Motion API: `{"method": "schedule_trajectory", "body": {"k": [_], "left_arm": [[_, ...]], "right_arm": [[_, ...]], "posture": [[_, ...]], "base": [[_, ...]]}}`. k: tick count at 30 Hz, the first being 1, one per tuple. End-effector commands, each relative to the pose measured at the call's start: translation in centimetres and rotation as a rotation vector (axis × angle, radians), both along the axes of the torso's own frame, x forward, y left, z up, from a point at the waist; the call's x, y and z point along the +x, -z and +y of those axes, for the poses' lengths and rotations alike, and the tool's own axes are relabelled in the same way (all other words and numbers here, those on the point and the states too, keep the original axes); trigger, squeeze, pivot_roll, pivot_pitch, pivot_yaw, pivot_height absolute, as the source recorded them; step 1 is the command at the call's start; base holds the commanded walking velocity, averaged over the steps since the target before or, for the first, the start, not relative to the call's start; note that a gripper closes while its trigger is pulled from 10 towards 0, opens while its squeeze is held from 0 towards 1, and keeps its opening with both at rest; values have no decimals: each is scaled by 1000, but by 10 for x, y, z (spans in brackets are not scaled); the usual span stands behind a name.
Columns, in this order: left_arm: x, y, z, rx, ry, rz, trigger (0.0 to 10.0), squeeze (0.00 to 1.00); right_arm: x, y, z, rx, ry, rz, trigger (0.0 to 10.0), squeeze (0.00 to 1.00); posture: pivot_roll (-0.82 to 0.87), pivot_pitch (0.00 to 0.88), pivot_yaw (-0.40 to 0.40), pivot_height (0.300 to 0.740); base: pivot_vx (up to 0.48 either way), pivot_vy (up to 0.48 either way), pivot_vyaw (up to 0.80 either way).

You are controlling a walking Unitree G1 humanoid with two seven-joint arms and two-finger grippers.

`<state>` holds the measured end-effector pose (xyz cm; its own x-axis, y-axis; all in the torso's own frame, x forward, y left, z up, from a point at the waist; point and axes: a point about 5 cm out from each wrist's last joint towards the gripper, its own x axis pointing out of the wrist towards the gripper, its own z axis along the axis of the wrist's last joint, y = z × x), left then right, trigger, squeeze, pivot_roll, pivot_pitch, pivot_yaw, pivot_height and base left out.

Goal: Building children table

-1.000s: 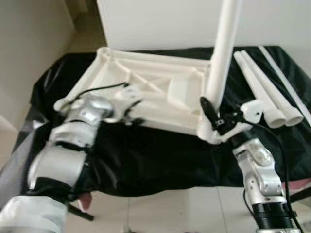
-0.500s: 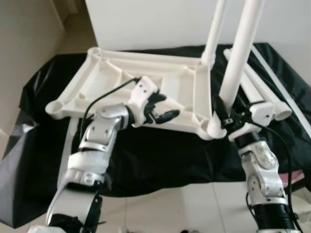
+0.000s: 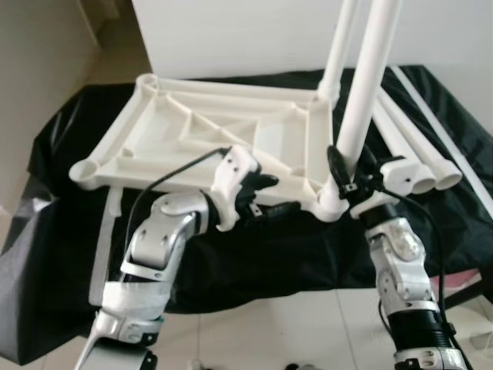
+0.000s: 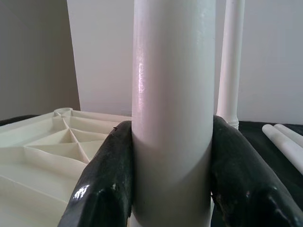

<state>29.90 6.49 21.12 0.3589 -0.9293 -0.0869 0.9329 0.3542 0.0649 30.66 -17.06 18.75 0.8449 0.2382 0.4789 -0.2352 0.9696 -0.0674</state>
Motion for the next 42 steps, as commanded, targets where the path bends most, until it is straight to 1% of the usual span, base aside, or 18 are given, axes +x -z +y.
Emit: {"method": "schedule_trajectory", "body": {"k": [1,4,5,11,15,20,23,26,27,29,33,34,35,38,39,40,41,42], "left_arm": [[-4,1,-1,-2,-5,20,10000,0],[-5,2,-1,-4,-11,27,10000,0],[-7,2,-1,-4,-11,29,10000,0],[-12,1,-3,-6,-11,46,10000,0],[-14,0,-5,-9,-9,58,10000,0],[-13,-1,-3,-4,-17,54,10000,0],[-13,-2,-2,-2,-20,59,10000,0],[-14,-3,-2,0,-20,61,10000,0],[-15,-4,-1,1,-21,61,10000,0],[-14,-6,0,1,-27,58,10000,0],[-14,-6,1,2,-28,57,10000,0],[-14,-7,2,3,-28,57,10000,0],[-15,-9,4,13,-25,54,10000,0],[-15,-9,5,19,-23,54,10000,0],[-15,-10,5,20,-23,54,10000,0],[-14,-12,6,22,-21,51,10000,0],[-13,-13,6,23,-19,49,10000,0],[-13,-15,8,27,-14,44,10000,0]], "right_arm": [[0,20,1,-6,-6,73,10000,0],[-1,27,0,-31,-1,87,10000,0],[-3,34,-4,-43,1,106,10000,0],[-4,47,-12,-45,-8,145,10000,0],[2,57,-19,-60,-24,185,10000,0],[4,57,-18,-68,-46,176,10000,0],[13,55,-17,-61,-58,187,10000,0],[16,54,-16,-61,-65,182,10000,0],[16,54,-10,-76,-124,175,10000,0],[14,55,-7,-102,-190,174,10000,0],[12,56,-7,-105,-216,175,10000,0],[9,57,-8,-121,-231,167,10000,0],[0,61,-11,-173,-252,159,10000,0],[-5,64,-12,-196,-259,151,10000,0],[-5,64,-13,-197,-260,148,10000,0],[-9,67,-15,-173,-278,162,10000,0],[-12,69,-17,-155,-291,173,10000,0],[-16,72,-20,-153,-286,174,10000,0]], "posture": [[-25,124,28,740],[-25,125,28,740],[-24,126,29,740],[-28,128,30,740],[-25,129,44,740],[-22,129,49,740],[-16,129,58,740],[-16,129,58,740],[-10,129,63,740],[-7,129,66,740],[-4,130,69,740],[0,132,77,740],[3,134,92,740],[3,134,92,740],[3,134,92,740],[4,136,112,740],[4,136,112,740],[3,140,122,740]], "base": [[0,0,0],[0,0,0],[0,0,0],[0,0,0],[0,0,0],[0,0,0],[0,0,0],[0,0,0],[0,0,0],[0,0,0],[0,0,0],[0,0,0],[0,0,0],[0,0,0],[0,0,0],[0,0,0],[0,0,0],[0,0,0]]}}
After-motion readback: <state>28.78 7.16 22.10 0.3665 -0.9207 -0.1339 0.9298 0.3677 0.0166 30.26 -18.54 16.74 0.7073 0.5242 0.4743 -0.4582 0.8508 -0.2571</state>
